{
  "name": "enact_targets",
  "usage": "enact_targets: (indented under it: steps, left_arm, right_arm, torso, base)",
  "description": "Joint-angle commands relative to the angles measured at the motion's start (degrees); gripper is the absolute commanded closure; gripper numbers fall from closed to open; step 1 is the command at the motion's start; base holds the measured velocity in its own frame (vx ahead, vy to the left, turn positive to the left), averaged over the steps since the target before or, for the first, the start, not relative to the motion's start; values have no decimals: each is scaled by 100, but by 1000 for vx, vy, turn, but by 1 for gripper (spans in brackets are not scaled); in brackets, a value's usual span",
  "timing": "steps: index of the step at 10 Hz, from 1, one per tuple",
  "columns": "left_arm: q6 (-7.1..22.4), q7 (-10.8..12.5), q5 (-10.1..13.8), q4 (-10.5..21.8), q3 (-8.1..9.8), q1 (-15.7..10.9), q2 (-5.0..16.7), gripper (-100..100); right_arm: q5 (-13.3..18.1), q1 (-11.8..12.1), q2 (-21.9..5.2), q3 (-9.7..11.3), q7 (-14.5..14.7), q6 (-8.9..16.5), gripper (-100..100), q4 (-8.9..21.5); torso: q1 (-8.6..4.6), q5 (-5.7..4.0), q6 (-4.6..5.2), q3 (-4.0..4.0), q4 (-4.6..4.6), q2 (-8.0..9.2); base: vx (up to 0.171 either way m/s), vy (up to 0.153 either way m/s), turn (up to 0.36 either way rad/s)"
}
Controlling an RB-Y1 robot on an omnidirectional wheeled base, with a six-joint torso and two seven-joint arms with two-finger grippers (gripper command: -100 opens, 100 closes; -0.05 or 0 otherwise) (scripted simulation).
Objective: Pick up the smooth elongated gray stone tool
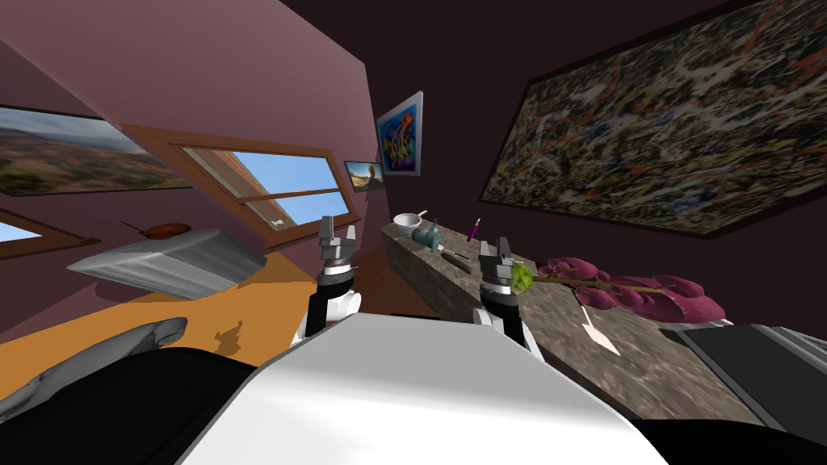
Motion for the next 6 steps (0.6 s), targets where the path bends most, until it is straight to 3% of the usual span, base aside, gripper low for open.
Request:
enact_targets:
  steps: [1,5,6]
  left_arm:
    - [0,0,0,0,0,0,0,0]
    - [0,0,0,0,0,-1,0,0]
    - [0,0,0,0,0,-1,0,0]
  right_arm:
    - [10,-50,-250,-118,68,34,-100,67]
    - [70,-199,-892,-467,290,138,-100,349]
    - [70,-199,-964,-467,290,138,-100,349]
  torso:
    - [0,0,0,0,0,0]
    - [6,1,0,15,6,25]
    - [5,1,0,14,5,24]
  base:
    - [-30,3,-24]
    - [-66,20,-20]
    - [-43,18,-6]
